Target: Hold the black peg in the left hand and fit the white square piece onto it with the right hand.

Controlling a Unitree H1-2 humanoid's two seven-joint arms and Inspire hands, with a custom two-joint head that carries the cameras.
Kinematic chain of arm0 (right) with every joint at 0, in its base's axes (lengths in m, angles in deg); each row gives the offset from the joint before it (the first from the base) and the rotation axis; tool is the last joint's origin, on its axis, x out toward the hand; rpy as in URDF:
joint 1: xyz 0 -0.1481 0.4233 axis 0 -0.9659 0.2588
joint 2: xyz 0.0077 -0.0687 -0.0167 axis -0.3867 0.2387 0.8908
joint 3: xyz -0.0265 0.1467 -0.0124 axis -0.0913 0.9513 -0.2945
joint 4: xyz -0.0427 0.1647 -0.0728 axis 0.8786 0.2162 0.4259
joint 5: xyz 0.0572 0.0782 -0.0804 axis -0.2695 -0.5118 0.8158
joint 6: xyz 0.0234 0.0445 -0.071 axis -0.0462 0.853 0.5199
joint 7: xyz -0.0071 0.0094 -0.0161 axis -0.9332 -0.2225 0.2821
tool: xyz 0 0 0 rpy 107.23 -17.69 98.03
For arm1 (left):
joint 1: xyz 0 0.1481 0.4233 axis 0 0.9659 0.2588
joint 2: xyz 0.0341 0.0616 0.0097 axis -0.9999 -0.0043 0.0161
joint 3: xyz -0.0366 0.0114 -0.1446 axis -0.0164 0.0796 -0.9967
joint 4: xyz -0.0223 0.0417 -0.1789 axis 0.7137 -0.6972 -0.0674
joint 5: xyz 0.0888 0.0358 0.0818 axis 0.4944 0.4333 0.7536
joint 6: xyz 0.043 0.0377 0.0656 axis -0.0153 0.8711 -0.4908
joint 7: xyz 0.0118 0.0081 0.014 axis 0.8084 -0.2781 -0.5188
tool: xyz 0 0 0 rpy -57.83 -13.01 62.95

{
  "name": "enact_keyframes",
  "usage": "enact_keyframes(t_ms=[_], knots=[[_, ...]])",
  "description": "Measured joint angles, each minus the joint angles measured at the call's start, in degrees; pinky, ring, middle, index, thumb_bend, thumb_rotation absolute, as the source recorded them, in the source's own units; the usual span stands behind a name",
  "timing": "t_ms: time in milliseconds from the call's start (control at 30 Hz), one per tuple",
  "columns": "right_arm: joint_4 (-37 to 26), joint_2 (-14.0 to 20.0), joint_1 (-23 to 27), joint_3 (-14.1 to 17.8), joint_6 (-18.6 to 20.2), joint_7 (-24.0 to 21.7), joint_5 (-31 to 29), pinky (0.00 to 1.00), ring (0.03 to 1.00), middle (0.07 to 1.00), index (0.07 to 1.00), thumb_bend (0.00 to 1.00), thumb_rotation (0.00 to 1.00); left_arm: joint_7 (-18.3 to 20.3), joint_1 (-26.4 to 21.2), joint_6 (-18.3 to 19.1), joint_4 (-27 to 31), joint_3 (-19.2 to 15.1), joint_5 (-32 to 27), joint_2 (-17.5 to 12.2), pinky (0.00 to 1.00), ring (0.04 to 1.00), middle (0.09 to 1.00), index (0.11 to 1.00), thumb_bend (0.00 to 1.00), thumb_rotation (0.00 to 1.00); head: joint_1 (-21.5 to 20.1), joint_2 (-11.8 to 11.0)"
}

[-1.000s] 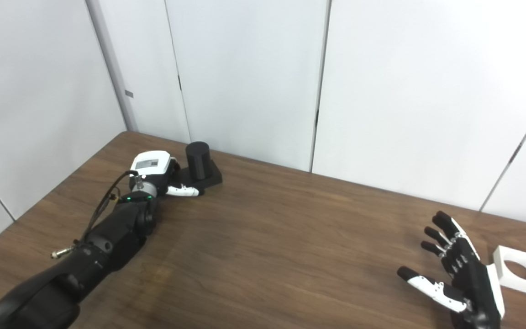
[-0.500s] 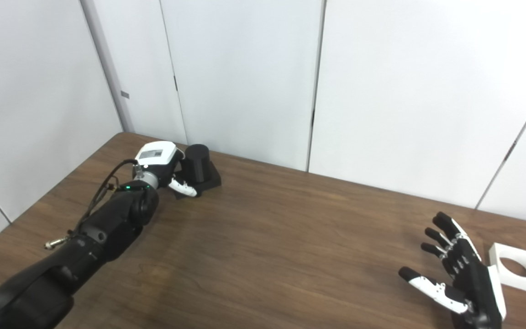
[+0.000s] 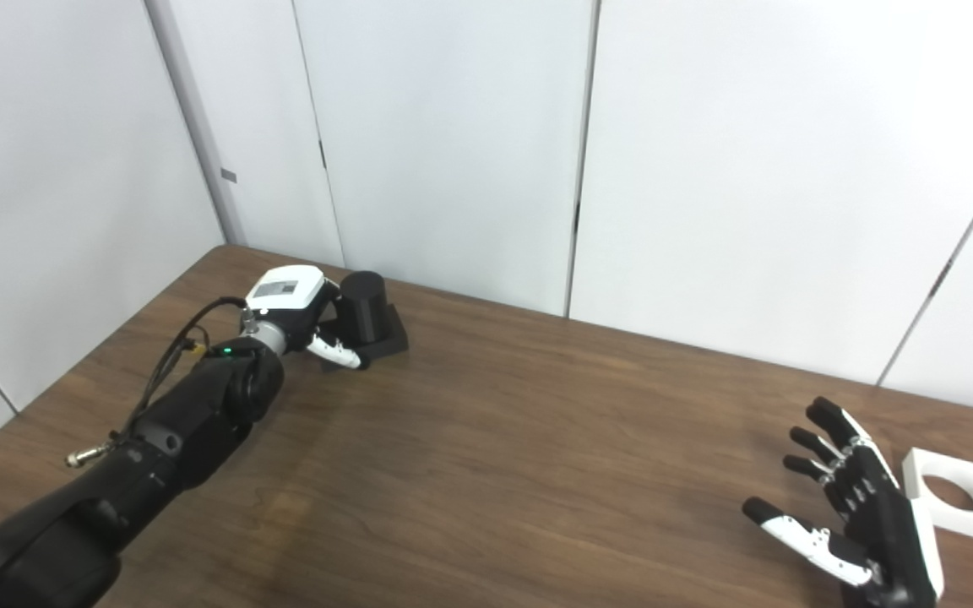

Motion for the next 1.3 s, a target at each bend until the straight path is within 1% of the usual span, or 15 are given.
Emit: enact_keyframes(t_ms=[133, 333, 433, 500, 567, 600, 733, 833, 900, 1000, 1033, 1100, 1300], knots=[[-0.1, 0.0, -0.1, 0.0, 0.0, 0.0, 0.0, 0.70, 0.813, 0.874, 0.847, 0.52, 0.22, 0.4, 1.1, -2.2, 1.8, -0.1, -1.2, -0.6, 0.81, 0.850, 0.826, 0.483, 0.52, 0.06, -0.1, 0.0], [0.0, 0.0, -0.1, 0.0, 0.0, 0.0, 0.0, 0.69, 0.813, 0.872, 0.843, 0.54, 0.25, 0.7, 4.0, -7.7, 6.0, -0.7, -4.1, -0.6, 0.78, 0.841, 0.826, 0.482, 0.52, 0.06, -0.6, 0.2], [0.0, 0.0, -0.1, -0.1, 0.0, 0.0, 0.0, 0.69, 0.813, 0.873, 0.845, 0.54, 0.26, 3.0, 4.8, -10.7, 7.6, -0.6, -6.1, -0.7, 0.77, 0.851, 0.836, 0.483, 0.52, 0.06, -0.6, 0.2], [0.0, 0.0, -0.1, -0.1, 0.0, 0.0, 0.0, 0.69, 0.814, 0.874, 0.845, 0.54, 0.27, 4.2, 5.4, -13.3, 8.9, -0.6, -7.5, -0.6, 0.77, 0.859, 0.836, 0.483, 0.52, 0.06, -0.9, 0.4], [0.0, 0.0, -0.1, -0.1, 0.0, 0.0, 0.0, 0.69, 0.813, 0.875, 0.840, 0.54, 0.26, 5.4, 5.8, -15.5, 10.1, -0.5, -8.6, 0.2, 0.76, 0.862, 0.835, 0.483, 0.52, 0.06, -1.0, 0.4], [0.0, 0.0, -0.1, -0.1, 0.0, 0.0, 0.0, 0.69, 0.810, 0.872, 0.835, 0.55, 0.26, 5.4, 6.1, -17.0, 10.3, -0.5, -8.7, 0.7, 0.75, 0.855, 0.829, 0.483, 0.52, 0.06, -1.1, 0.5], [-0.1, -0.1, -0.1, 0.0, 0.0, 0.5, 0.2, 0.68, 0.804, 0.866, 0.836, 0.56, 0.28, 4.6, 7.0, -23.3, 10.5, -0.3, -8.8, 2.1, 0.78, 0.877, 0.841, 0.483, 0.53, 0.06, -1.4, 0.8], [-0.1, -0.1, -0.1, 0.0, -0.1, 0.7, 0.4, 0.69, 0.808, 0.866, 0.840, 0.56, 0.29, 4.8, 7.1, -26.7, 10.6, 0.1, -8.7, 2.5, 0.78, 0.874, 0.839, 0.483, 0.53, 0.06, -1.5, 0.9], [-0.1, -0.1, -0.1, 0.0, -0.1, 0.7, 0.4, 0.69, 0.810, 0.866, 0.842, 0.55, 0.29, 5.3, 7.3, -28.0, 11.3, 0.5, -8.6, 2.5, 0.79, 0.882, 0.845, 0.483, 0.53, 0.06, -1.7, 1.0], [-0.1, -0.1, 0.0, 0.0, -0.1, 0.6, 0.0, 0.70, 0.819, 0.872, 0.845, 0.56, 0.29, 7.4, 7.4, -28.3, 13.5, 1.5, -8.4, 2.8, 0.81, 0.882, 0.848, 0.483, 0.52, 0.06, -1.9, 1.1], [-0.1, -0.1, 0.0, 0.0, -0.1, 0.6, 0.0, 0.70, 0.816, 0.872, 0.845, 0.56, 0.29, 7.8, 7.4, -28.5, 14.0, 2.0, -8.2, 3.0, 0.80, 0.870, 0.839, 0.482, 0.52, 0.06, -2.3, 1.2], [-0.1, -0.1, 0.0, 0.0, -0.1, 0.6, 0.0, 0.70, 0.815, 0.873, 0.846, 0.57, 0.30, 7.7, 7.4, -30.2, 14.3, 2.9, -7.5, 3.7, 0.80, 0.867, 0.838, 0.482, 0.52, 0.06, -2.4, 1.2], [-0.2, -0.1, 0.0, 0.0, -0.1, 0.7, 0.0, 0.69, 0.813, 0.865, 0.835, 0.56, 0.27, 7.2, 7.4, -33.0, 15.4, 4.9, -5.9, 6.9, 0.78, 0.859, 0.827, 0.484, 0.52, 0.06, -4.0, 1.8]])
